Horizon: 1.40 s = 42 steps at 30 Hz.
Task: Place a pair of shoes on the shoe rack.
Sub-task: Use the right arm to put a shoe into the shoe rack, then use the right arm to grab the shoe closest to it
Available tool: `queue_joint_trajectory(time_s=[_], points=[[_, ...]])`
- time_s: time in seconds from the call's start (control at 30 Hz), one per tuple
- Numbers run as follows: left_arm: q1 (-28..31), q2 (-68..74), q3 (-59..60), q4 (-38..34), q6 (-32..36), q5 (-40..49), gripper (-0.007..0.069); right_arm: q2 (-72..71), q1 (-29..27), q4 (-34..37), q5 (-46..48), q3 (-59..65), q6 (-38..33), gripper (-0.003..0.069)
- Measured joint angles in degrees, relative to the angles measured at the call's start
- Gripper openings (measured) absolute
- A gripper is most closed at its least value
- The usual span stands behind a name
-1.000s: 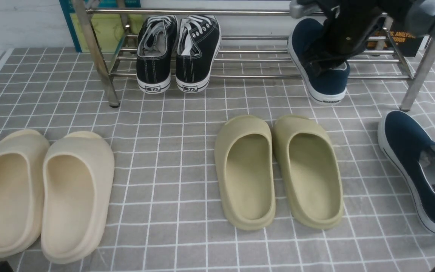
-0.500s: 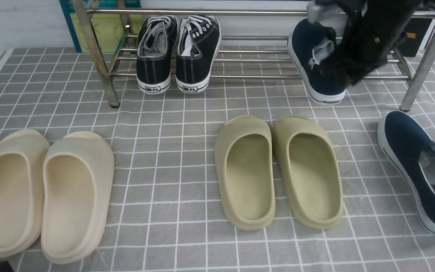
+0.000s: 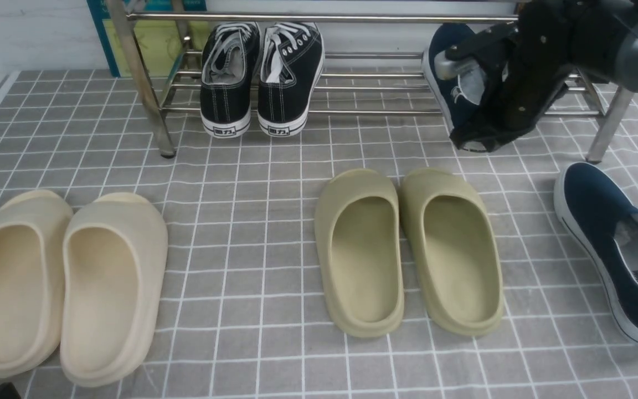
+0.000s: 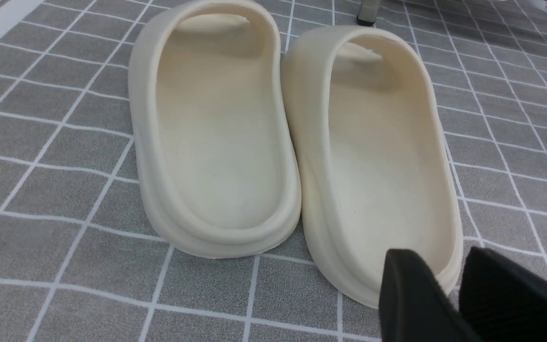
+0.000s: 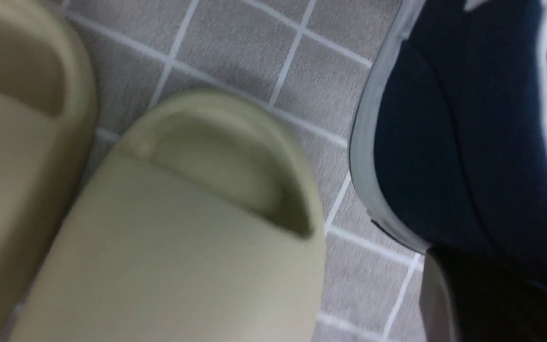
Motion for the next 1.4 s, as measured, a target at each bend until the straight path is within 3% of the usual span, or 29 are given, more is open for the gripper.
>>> queue_joint_trajectory(time_s=[0.33,0.5,0.67,0.8,1.07,1.27,1.4], points=[[0.0,0.0,0.0,0.0,0.0,0.0,0.0188,0.6,-0.1,-6.3,-4.2,-0.9,5.2,-0.0001],[0.0,0.0,0.0,0.0,0.0,0.0,0.0196,-0.5,0.4,-5.9,1.4,-3.6,5.1,0.0008],[0.0,0.0,0.0,0.0,0.0,0.0,0.0204,-8.2,1.7,-3.3,15.7,-4.6,1.8,0.0029],[0.0,0.0,0.0,0.0,0.0,0.0,0.0206,-13.4,1.6,-2.7,19.2,-2.7,1.7,0.0035],[0.0,0.0,0.0,-0.1,0.0,0.0,0.0211,-31.6,1.1,-2.5,19.4,22.2,3.8,0.0043],[0.0,0.0,0.0,-0.1,0.0,0.0,0.0218,-37.6,-1.5,-2.1,15.8,35.1,5.8,0.0076],[0.0,0.0,0.0,-0.1,0.0,0.0,0.0218,-36.7,-6.0,-1.6,10.1,43.5,8.2,0.0192]])
